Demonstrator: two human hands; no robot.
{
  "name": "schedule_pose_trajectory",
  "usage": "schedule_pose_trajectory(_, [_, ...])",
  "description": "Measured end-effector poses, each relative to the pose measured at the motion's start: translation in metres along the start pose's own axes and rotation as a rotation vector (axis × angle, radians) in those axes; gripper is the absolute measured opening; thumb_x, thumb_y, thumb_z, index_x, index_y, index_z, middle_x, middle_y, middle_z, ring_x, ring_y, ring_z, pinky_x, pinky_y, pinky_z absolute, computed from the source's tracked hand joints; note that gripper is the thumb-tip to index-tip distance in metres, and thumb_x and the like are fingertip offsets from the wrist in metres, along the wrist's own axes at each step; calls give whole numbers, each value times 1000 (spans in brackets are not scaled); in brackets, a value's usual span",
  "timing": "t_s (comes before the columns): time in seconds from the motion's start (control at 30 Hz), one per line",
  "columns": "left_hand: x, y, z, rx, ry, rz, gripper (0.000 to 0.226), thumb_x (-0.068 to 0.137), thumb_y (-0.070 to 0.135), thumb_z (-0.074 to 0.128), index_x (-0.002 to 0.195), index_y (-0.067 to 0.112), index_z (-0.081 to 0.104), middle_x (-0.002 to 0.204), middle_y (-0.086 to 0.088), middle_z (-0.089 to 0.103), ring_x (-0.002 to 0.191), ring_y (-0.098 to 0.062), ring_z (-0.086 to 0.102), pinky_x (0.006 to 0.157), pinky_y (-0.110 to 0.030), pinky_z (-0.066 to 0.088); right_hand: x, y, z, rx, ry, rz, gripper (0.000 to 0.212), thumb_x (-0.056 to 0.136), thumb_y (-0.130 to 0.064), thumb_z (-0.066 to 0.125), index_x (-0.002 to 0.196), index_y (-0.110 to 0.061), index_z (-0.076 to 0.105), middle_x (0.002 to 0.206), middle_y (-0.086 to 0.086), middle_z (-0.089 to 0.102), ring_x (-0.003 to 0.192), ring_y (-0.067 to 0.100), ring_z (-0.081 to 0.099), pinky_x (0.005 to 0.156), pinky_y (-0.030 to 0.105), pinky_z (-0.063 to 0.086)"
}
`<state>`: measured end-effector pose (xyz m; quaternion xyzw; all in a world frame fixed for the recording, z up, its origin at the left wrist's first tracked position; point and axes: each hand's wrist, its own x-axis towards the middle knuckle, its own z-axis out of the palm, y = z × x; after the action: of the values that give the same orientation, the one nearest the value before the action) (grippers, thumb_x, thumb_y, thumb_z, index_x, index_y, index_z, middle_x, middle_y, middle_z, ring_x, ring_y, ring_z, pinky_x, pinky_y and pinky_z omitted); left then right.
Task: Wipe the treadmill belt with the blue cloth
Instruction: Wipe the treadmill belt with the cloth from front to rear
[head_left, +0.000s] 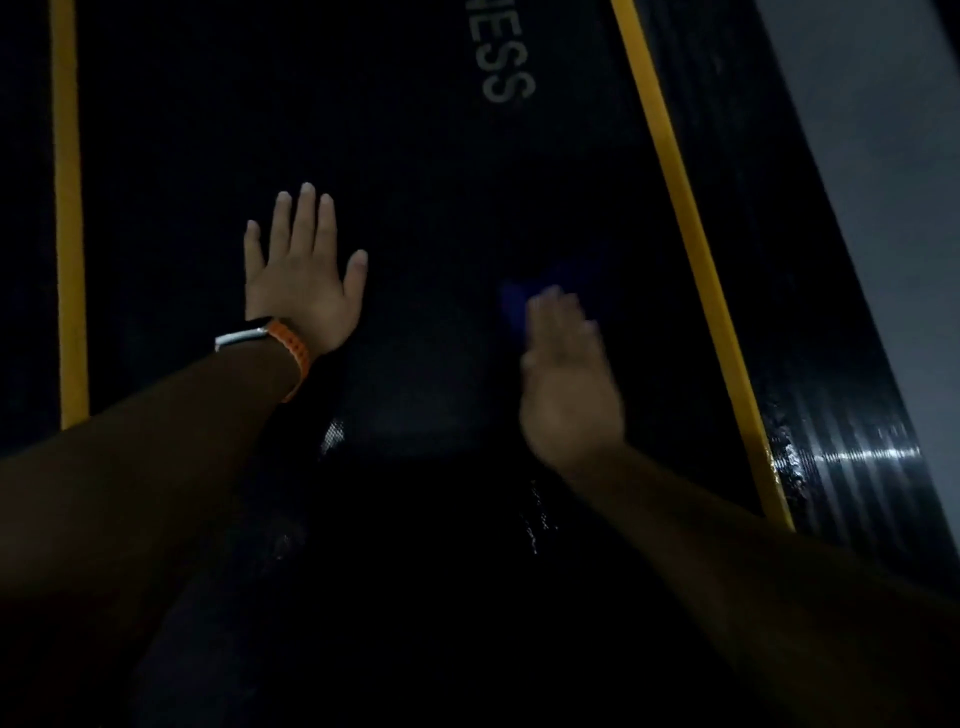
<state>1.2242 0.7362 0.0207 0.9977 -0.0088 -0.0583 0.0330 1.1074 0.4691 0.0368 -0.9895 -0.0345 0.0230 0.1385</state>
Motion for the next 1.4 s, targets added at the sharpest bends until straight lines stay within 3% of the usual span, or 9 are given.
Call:
schedule_pose_trajectory(0.07, [-8,7,-4,3,-28,-60,73,107,54,13,165,9,4,173,-9,-3,159,-28,-5,128,-55,0,-25,-14,4,12,-185,-288,59,99,-17,31,156,-14,14,164,5,11,151,20,8,123,38,3])
schedule_pose_trajectory(0.13, [-40,36,-2,21,-48,-113,75,106,54,10,164,7,3,173,-12,-2,159,-30,-4,128,-55,2,-25,9,-1,-52,-174,-370,63,94,-14,35,155,-13,20,162,6,20,148,20,21,122,37,9])
schedule_pose_trajectory(0.2, [-88,75,7,5,-37,-87,76,105,54,8,164,7,3,172,-14,-1,159,-32,-2,128,-54,3,-18,42,-7,-100,-27,-200,61,91,-12,31,151,-3,28,157,15,30,144,28,33,120,42,20])
schedule_pose_trajectory(0.4, [-125,103,23,-53,-18,-68,75,106,55,12,165,10,7,173,-10,-1,160,-28,-4,129,-52,1,-14,48,-14,-17,122,331,60,97,-16,26,155,-5,16,162,15,16,150,28,13,122,44,15])
schedule_pose_trajectory(0.6, [-127,102,25,-68,9,-54,74,106,55,15,165,10,8,173,-9,0,160,-27,-4,128,-52,1,-37,47,-13,-94,-146,-324,61,92,-9,42,151,-8,29,157,12,31,144,27,33,120,43,18])
schedule_pose_trajectory(0.8, [-128,102,27,-67,32,-63,74,106,56,12,165,10,8,173,-8,-1,160,-25,-4,129,-50,-1,13,77,-24,-62,24,279,63,97,-11,34,155,-2,10,162,18,10,150,30,14,123,40,13])
schedule_pose_trajectory(1.0, [-128,103,26,-52,53,-67,75,105,56,12,164,10,11,173,-9,3,160,-26,-1,129,-50,2,-45,40,-2,4,-69,-262,60,95,-8,38,154,-7,25,160,12,25,148,26,24,123,37,10])
schedule_pose_trajectory(1.27, [-127,102,29,-41,62,-76,75,106,57,13,165,11,10,173,-8,3,160,-25,-1,129,-50,2,-58,76,-14,48,143,355,60,93,-10,31,153,-3,25,160,15,23,148,29,22,121,43,22])
schedule_pose_trajectory(1.4, [-127,104,28,-30,67,-80,75,105,56,14,165,11,10,173,-8,3,160,-25,-1,129,-49,1,-86,14,-1,69,-26,-44,66,89,-15,36,153,-7,25,161,13,22,150,27,17,122,45,15])
